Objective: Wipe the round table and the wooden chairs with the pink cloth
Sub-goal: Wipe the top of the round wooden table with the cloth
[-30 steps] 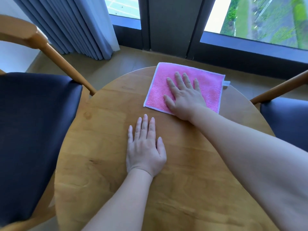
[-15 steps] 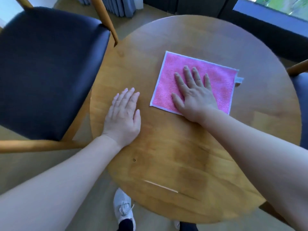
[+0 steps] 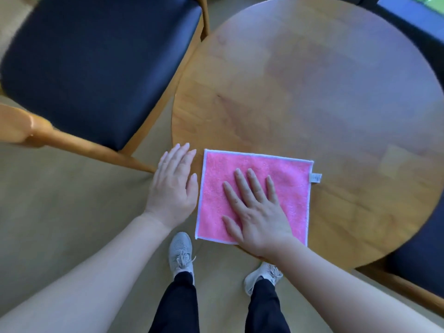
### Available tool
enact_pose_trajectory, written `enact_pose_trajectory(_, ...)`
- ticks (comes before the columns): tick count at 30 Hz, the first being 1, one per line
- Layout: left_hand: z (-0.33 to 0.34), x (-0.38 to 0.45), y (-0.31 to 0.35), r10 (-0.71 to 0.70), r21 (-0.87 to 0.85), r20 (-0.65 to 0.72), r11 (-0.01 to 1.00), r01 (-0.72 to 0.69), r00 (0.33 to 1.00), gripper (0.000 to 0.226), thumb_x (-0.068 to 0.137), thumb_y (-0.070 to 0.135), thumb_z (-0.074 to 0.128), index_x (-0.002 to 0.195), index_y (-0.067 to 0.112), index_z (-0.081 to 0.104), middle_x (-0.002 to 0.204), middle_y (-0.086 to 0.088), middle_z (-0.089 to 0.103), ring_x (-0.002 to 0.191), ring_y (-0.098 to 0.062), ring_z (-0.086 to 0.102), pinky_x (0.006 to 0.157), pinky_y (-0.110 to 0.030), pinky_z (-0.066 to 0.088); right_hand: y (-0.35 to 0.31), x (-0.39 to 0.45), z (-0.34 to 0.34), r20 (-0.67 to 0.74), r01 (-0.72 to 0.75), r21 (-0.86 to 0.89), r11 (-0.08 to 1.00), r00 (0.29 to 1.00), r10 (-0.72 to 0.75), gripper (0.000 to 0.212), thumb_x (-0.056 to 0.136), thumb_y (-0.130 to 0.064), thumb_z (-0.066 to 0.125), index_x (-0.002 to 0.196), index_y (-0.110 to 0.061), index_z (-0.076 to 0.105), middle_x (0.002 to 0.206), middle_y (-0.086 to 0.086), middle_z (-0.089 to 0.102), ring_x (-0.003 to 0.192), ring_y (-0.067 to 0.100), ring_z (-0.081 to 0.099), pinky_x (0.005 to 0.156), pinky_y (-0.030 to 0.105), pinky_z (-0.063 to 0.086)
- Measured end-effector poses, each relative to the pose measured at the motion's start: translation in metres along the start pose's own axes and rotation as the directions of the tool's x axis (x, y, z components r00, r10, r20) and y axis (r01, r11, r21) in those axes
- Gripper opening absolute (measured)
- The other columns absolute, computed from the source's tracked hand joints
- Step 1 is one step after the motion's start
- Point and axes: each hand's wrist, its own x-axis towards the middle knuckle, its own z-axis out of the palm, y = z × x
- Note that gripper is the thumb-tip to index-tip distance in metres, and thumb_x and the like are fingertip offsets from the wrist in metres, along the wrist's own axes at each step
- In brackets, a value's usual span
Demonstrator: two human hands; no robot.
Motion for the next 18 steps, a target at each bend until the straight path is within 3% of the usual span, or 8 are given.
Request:
enact_pose_trajectory(10, -0.013, -0.044, -0.027, -0.069, 0.002, -0.042, 0.998, 0.069, 0.997, 0.051, 0.092, 0.024, 0.035, 0.136, 0.001, 0.046, 0.145, -0.014, 0.042, 0.138, -0.029, 0.033, 0.117, -0.046, 0.020, -0.016, 0.005, -0.008, 0.111, 0.212, -0.055, 0.976, 0.972, -0.205, 0.069, 0.093, -0.059, 0.025, 0.152, -0.025, 0.016, 0.159, 0.008, 0.011, 0.147, 0.032, 0.004, 0.114, 0.058, 0.006)
enact_pose_trajectory(18, -0.020, -0.042, -0.058, -0.069, -0.045, -0.091, 0.997, 0.065, 0.994, 0.048, 0.091, 0.018, 0.042, 0.136, 0.001, 0.046, 0.144, -0.014, 0.043, 0.137, -0.029, 0.034, 0.116, -0.046, 0.022, -0.038, 0.074, -0.019, 0.100, 0.137, -0.089, 0.987, 0.987, -0.128, 0.067, 0.094, -0.059, 0.022, 0.153, -0.029, 0.010, 0.160, 0.003, 0.000, 0.147, 0.026, -0.009, 0.116, 0.053, -0.006)
